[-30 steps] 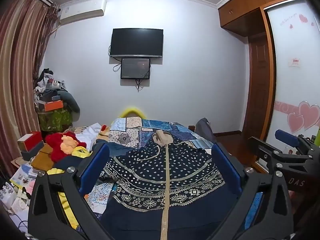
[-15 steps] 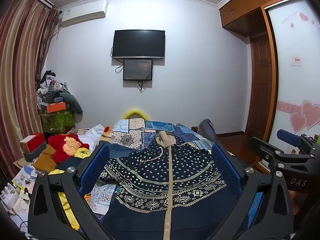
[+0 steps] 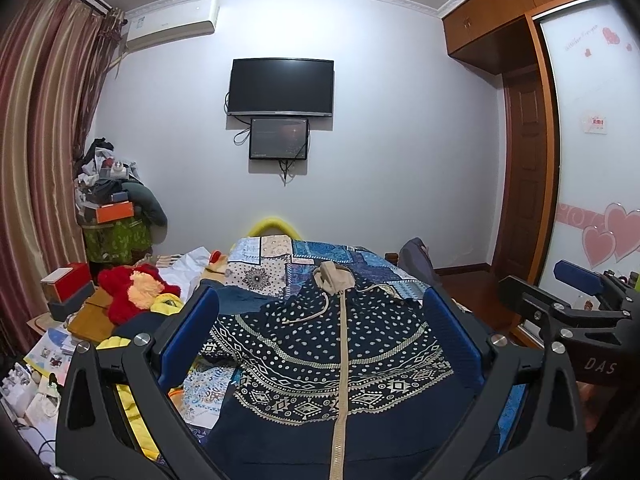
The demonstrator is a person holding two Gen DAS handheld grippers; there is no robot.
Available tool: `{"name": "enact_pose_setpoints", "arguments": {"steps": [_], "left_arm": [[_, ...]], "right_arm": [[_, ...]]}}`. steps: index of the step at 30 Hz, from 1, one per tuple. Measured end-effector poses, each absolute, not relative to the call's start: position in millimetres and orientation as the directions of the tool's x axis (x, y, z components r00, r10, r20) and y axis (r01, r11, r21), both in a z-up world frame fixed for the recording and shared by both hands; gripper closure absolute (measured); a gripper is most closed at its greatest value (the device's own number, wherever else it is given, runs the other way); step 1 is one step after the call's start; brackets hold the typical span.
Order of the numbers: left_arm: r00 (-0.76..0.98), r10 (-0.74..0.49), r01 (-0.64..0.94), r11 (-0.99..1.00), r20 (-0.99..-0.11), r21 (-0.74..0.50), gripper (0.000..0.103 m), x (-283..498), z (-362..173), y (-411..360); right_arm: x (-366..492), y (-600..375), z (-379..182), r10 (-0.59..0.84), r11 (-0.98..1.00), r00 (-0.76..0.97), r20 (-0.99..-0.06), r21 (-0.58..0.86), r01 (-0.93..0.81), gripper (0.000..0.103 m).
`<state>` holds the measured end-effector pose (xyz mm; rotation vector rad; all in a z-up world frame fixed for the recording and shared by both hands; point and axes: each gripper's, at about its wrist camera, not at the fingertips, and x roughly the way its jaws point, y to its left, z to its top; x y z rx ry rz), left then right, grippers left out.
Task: Fold large clothes
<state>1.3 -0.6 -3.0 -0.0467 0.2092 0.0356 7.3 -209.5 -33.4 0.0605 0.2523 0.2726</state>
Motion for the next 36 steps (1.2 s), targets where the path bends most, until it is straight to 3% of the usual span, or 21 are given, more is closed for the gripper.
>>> {"name": "enact_pose_setpoints", "arguments": {"steps": [36], "left_arm": [[0.977, 0.028, -0.039, 0.998, -0.211, -0.047, 0.0, 6.1, -6.5, 4.2]], "right_arm": [[12.5, -207.2, -35.8, 0.268, 0.963, 0.931, -0.249, 0.086, -0.255, 0.0]]}}
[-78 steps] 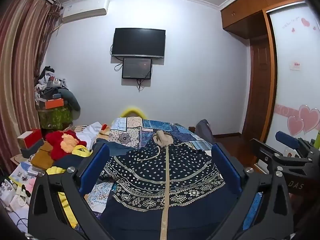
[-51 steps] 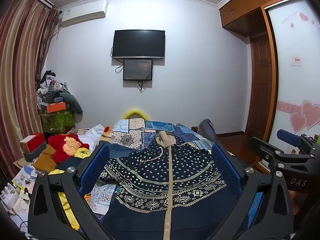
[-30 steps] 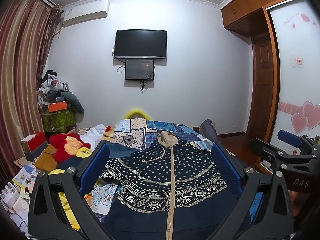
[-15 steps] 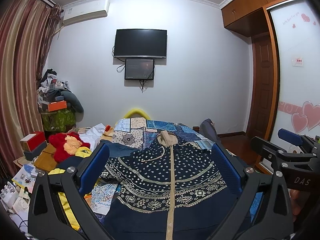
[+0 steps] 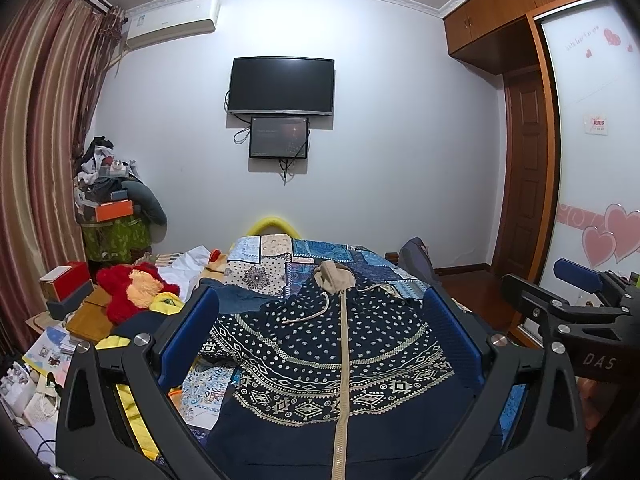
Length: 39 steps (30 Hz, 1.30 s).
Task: Fold large clothes
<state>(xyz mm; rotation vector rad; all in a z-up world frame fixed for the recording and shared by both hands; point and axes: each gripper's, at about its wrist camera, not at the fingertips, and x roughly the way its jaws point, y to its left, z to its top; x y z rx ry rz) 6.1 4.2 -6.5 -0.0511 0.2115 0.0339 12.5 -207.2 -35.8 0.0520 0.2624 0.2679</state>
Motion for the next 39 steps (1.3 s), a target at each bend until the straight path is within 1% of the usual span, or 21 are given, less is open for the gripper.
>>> {"name": "enact_pose_setpoints", "arguments": {"steps": [11, 16, 18, 22, 24, 27, 31, 33, 37, 39], "left_arm": [[0.972, 0.038, -0.054, 0.996, -0.23, -0.066, 0.0, 23.4, -14.9, 17.1], [0.959, 0.039, -0.066, 0.994, -0.281, -0.088, 0.0, 54.1, -27.2, 37.9], [0.952, 0.061, -0.093, 0.992, -0.301, -0.091, 0.0, 69.9, -34.4, 50.0], [0.931, 0.15, -0.184, 0.98, -0.334, -0.071, 0.0, 108.0, -55.6, 83.1], [0.915, 0.178, -0.214, 0.975, -0.362, -0.061, 0.0, 128.5, -67.3, 102.6], [0.9, 0.201, -0.248, 0.966, -0.387, -0.076, 0.0, 154.6, -89.4, 137.8], [0.874, 0.257, -0.315, 0.946, -0.412, -0.079, 0.0, 179.1, -122.7, 186.0], [0.85, 0.254, -0.327, 0.941, -0.461, -0.084, 0.0, 192.4, -139.1, 208.6], [0.794, 0.222, -0.375, 0.911, -0.565, -0.169, 0.0, 215.1, -177.8, 258.4], [0.765, 0.198, -0.404, 0.888, -0.613, -0.218, 0.0, 225.6, -198.3, 283.8]], "right_arm": [[30.2, -198.9, -37.0, 0.259, 0.966, 0.924, -0.281, 0.06, -0.253, 0.0], [62.0, -189.9, -43.6, 0.273, 0.962, 0.907, -0.32, 0.068, -0.266, 0.0], [80.5, -184.2, -48.9, 0.275, 0.961, 0.899, -0.341, 0.073, -0.266, 0.0], [123.6, -173.7, -60.4, 0.279, 0.96, 0.88, -0.385, 0.075, -0.272, 0.0], [147.2, -166.2, -67.4, 0.274, 0.96, 0.875, -0.4, 0.058, -0.274, 0.0], [186.2, -155.8, -80.2, 0.246, 0.964, 0.87, -0.427, 0.012, -0.266, 0.0], [239.4, -142.2, -101.3, 0.267, 0.95, 0.824, -0.5, -0.009, -0.313, 0.0], [267.9, -136.9, -116.3, 0.276, 0.943, 0.789, -0.549, -0.002, -0.332, 0.0], [314.8, -120.3, -152.4, 0.278, 0.936, 0.702, -0.655, 0.021, -0.352, 0.0], [335.4, -109.9, -172.4, 0.247, 0.937, 0.663, -0.707, -0.002, -0.35, 0.0]]}}
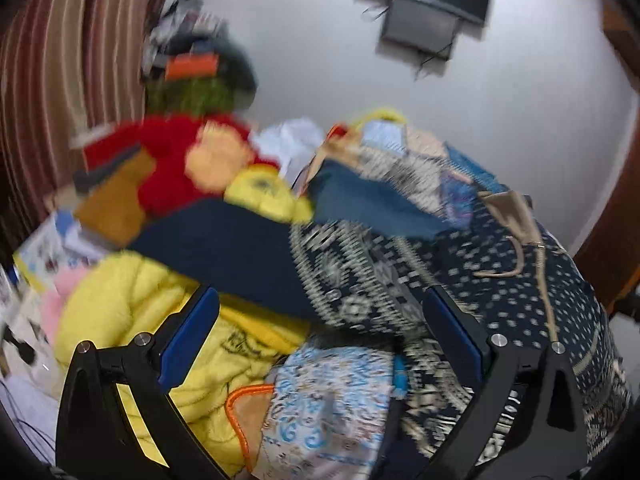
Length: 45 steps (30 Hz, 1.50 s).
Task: Fold large clothes
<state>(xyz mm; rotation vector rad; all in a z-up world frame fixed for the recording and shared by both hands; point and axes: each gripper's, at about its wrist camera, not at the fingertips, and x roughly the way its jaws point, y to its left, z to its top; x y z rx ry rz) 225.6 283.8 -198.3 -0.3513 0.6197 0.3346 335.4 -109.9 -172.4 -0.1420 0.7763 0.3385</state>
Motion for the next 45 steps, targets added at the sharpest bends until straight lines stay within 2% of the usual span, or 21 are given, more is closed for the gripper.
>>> {"name": "enact_pose_setpoints", "arguments": {"steps": [3, 5, 7, 9, 11, 16, 17, 19, 20, 21, 22, 23, 25, 29, 31, 34, 37, 39, 42, 45], "left_arm": [[0.723, 0.175, -0.454, 0.849, -0.668, -0.269, 0.001, 238.7, -225.5, 315.4], [0.707, 0.155, -0.473, 0.829, -0.69, -0.298, 0.006, 245.6, -239.1, 332.2], [0.687, 0.127, -0.489, 0.809, -0.715, -0.326, 0.018, 253.7, -252.2, 348.0], [0.678, 0.087, -0.5, 0.783, -0.73, -0.371, 0.023, 261.5, -263.8, 363.6], [0.67, 0.083, -0.52, 0.761, -0.738, -0.387, 0.024, 266.9, -270.7, 373.9], [0.617, 0.107, -0.567, 0.747, -0.78, -0.346, 0.05, 285.0, -280.2, 385.1], [0.603, 0.121, -0.572, 0.754, -0.788, -0.322, 0.053, 287.3, -279.5, 383.6], [0.568, 0.179, -0.575, 0.784, -0.803, -0.232, 0.07, 293.0, -273.5, 376.5], [0.556, 0.213, -0.572, 0.799, -0.804, -0.184, 0.076, 295.7, -268.0, 371.9], [0.559, 0.223, -0.56, 0.812, -0.799, -0.165, 0.088, 297.7, -263.1, 369.3], [0.566, 0.239, -0.546, 0.825, -0.789, -0.143, 0.09, 301.3, -254.3, 364.7], [0.572, 0.261, -0.541, 0.833, -0.777, -0.118, 0.09, 304.8, -245.8, 360.3], [0.596, 0.31, -0.517, 0.854, -0.741, -0.059, 0.094, 316.1, -221.5, 347.9], [0.668, 0.312, -0.451, 0.892, -0.676, -0.034, 0.095, 344.9, -171.8, 321.4], [0.724, 0.264, -0.387, 0.92, -0.637, -0.058, 0.099, 359.8, -144.2, 297.7], [0.792, 0.16, -0.263, 0.96, -0.589, -0.092, 0.1, 380.3, -113.1, 249.9], [0.826, 0.007, -0.093, 0.988, -0.564, -0.124, 0.1, 402.0, -96.4, 181.4], [0.814, -0.098, 0.017, 0.989, -0.572, -0.147, 0.1, 414.1, -98.3, 136.3], [0.744, -0.23, 0.16, 0.973, -0.628, -0.167, 0.1, 429.7, -119.3, 65.5], [0.605, -0.307, 0.285, 0.945, -0.734, -0.16, 0.1, 434.9, -166.1, -4.1]], "right_arm": [[357.3, -96.7, -198.3, 0.243, 0.926, 0.624, -0.743, -0.013, -0.377, 0.0], [371.3, -89.0, -214.2, 0.239, 0.924, 0.598, -0.765, -0.011, -0.383, 0.0], [386.9, -82.2, -228.0, 0.23, 0.923, 0.567, -0.791, -0.006, -0.384, 0.0], [395.9, -77.7, -235.8, 0.248, 0.918, 0.55, -0.797, 0.012, -0.397, 0.0], [405.5, -73.4, -241.0, 0.262, 0.915, 0.546, -0.796, 0.024, -0.403, 0.0], [423.0, -58.6, -244.8, 0.259, 0.899, 0.538, -0.802, -0.003, -0.438, 0.0], [426.4, -56.9, -246.5, 0.264, 0.898, 0.525, -0.809, 0.007, -0.441, 0.0], [433.6, -55.7, -251.7, 0.288, 0.897, 0.476, -0.831, 0.059, -0.439, 0.001], [435.6, -56.3, -254.3, 0.292, 0.898, 0.456, -0.841, 0.077, -0.434, 0.003], [436.8, -57.4, -257.5, 0.297, 0.899, 0.435, -0.85, 0.095, -0.427, 0.005], [436.5, -58.2, -259.1, 0.3, 0.898, 0.425, -0.854, 0.102, -0.428, 0.01], [434.9, -58.8, -260.1, 0.298, 0.896, 0.42, -0.857, 0.099, -0.433, 0.015], [429.5, -62.1, -258.9, 0.287, 0.89, 0.414, -0.864, 0.08, -0.448, 0.019], [414.7, -79.1, -245.8, 0.303, 0.886, 0.426, -0.853, 0.087, -0.456, 0.019], [407.5, -92.9, -234.7, 0.306, 0.891, 0.448, -0.84, 0.086, -0.447, 0.019], [400.5, -116.2, -220.8, 0.291, 0.905, 0.461, -0.838, 0.085, -0.416, 0.019], [396.4, -144.9, -211.0, 0.29, 0.921, 0.461, -0.839, 0.113, -0.373, 0.019], [393.7, -164.7, -207.3, 0.286, 0.932, 0.463, -0.839, 0.132, -0.336, 0.019], [386.5, -196.2, -201.3, 0.28, 0.947, 0.476, -0.834, 0.157, -0.281, 0.018], [377.1, -224.4, -198.3, 0.262, 0.958, 0.49, -0.831, 0.162, -0.237, 0.018]]}}
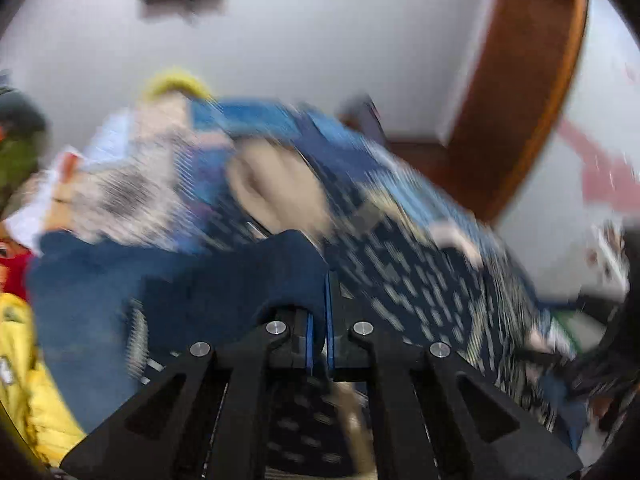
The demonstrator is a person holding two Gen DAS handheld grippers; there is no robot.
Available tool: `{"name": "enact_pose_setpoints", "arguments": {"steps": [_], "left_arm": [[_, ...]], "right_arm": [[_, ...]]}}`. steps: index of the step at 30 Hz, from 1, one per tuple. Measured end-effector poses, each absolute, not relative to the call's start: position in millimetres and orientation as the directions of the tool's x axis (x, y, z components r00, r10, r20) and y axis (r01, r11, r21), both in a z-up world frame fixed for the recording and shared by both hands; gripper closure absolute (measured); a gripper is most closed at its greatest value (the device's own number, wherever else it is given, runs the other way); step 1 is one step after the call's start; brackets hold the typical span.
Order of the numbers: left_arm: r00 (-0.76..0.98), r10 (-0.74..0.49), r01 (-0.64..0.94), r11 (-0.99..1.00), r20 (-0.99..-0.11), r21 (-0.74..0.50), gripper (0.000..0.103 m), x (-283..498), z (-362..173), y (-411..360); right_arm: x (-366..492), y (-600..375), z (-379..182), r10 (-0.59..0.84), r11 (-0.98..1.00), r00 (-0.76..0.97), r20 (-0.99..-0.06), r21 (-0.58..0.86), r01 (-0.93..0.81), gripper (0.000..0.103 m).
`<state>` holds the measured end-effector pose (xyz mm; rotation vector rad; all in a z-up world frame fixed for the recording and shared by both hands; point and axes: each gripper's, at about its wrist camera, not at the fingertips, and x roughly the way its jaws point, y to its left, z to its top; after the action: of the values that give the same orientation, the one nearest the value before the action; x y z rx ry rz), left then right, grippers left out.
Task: Fold large clothes
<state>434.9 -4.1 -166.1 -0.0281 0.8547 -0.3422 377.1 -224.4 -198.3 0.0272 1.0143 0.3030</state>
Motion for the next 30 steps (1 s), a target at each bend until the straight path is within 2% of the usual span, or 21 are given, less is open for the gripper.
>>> {"name": "enact_pose_setpoints", "arguments": {"steps": [4, 8, 9, 10, 13, 15, 19, 25, 30], "left_arm": [[0.486, -0.296, 0.373, 0.921, -0.822, -0.111, 0.1, 420.9, -218.8, -55.4], [0.438, -0.287, 0.365, 0.923, -0.852, -0.123, 0.098, 403.1, -246.2, -59.7], [0.447, -0.29, 0.367, 0.922, -0.846, -0.122, 0.093, 397.8, -245.8, -56.7], [0.441, -0.299, 0.369, 0.92, -0.846, -0.133, 0.08, 391.8, -244.5, -53.1], [0.423, -0.336, 0.393, 0.905, -0.842, -0.164, 0.059, 371.7, -236.3, -41.4], [0.459, -0.304, 0.378, 0.917, -0.835, -0.125, 0.05, 358.4, -227.0, -27.0], [0.533, -0.233, 0.293, 0.953, -0.813, -0.08, 0.042, 350.4, -209.7, 24.1], [0.567, -0.101, 0.094, 0.994, -0.817, -0.058, 0.04, 363.6, -213.9, 124.2], [0.523, -0.169, 0.028, 0.983, -0.835, -0.181, 0.04, 388.7, -236.6, 175.9]], "right_arm": [[365.7, -253.0, -201.6, 0.24, 0.966, 0.488, -0.839, 0.16, -0.201, 0.018], [354.7, -267.4, -210.3, 0.216, 0.972, 0.465, -0.858, 0.141, -0.19, 0.018], [353.4, -267.4, -212.9, 0.207, 0.972, 0.463, -0.862, 0.13, -0.194, 0.018], [352.0, -266.6, -214.2, 0.201, 0.972, 0.461, -0.864, 0.119, -0.201, 0.018], [347.4, -256.9, -214.3, 0.178, 0.969, 0.472, -0.863, 0.071, -0.236, 0.018], [347.5, -243.6, -210.9, 0.177, 0.96, 0.486, -0.856, 0.043, -0.275, 0.018], [351.4, -204.4, -198.9, 0.206, 0.932, 0.512, -0.834, 0.008, -0.363, 0.018], [370.1, -120.9, -196.2, 0.27, 0.873, 0.496, -0.825, -0.007, -0.488, 0.018], [393.8, -43.4, -219.4, 0.301, 0.819, 0.437, -0.848, -0.005, -0.574, 0.018]]}}
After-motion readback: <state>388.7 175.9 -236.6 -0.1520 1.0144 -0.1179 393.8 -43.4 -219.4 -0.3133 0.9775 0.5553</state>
